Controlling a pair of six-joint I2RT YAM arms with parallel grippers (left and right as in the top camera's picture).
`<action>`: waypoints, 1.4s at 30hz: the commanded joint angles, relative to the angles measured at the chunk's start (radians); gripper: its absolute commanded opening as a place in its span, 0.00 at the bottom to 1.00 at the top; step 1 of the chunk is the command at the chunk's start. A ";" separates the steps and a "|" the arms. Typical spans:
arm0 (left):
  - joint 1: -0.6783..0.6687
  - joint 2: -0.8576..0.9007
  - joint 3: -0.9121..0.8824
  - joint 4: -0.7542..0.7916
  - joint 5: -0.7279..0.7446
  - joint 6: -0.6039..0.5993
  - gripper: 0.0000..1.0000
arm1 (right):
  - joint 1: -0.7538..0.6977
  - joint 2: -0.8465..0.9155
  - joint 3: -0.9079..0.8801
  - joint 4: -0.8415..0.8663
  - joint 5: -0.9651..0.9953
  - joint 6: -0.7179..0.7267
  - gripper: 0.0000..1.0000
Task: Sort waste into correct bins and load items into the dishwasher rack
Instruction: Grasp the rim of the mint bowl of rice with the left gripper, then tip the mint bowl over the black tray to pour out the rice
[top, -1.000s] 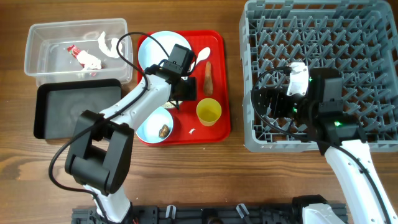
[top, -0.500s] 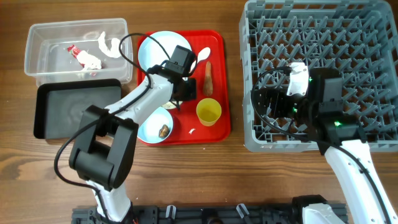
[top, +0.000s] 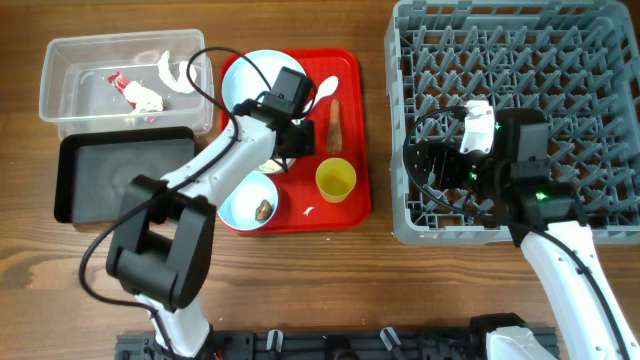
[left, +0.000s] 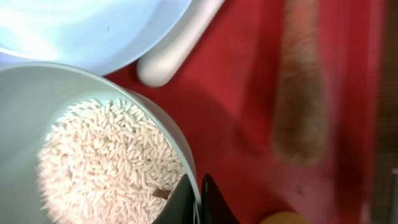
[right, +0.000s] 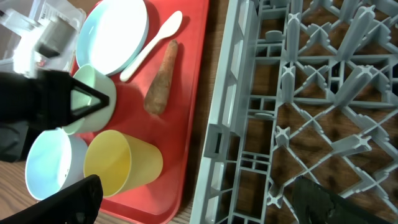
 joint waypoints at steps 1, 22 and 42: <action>-0.001 -0.099 0.064 -0.018 0.064 -0.006 0.04 | -0.002 0.009 0.020 -0.001 -0.024 0.008 0.99; 0.436 -0.429 0.061 -0.433 0.101 0.145 0.04 | -0.002 0.009 0.020 -0.001 -0.027 0.009 0.99; 1.104 -0.146 0.010 -0.333 0.986 0.381 0.04 | -0.002 0.009 0.020 -0.001 -0.027 0.032 0.99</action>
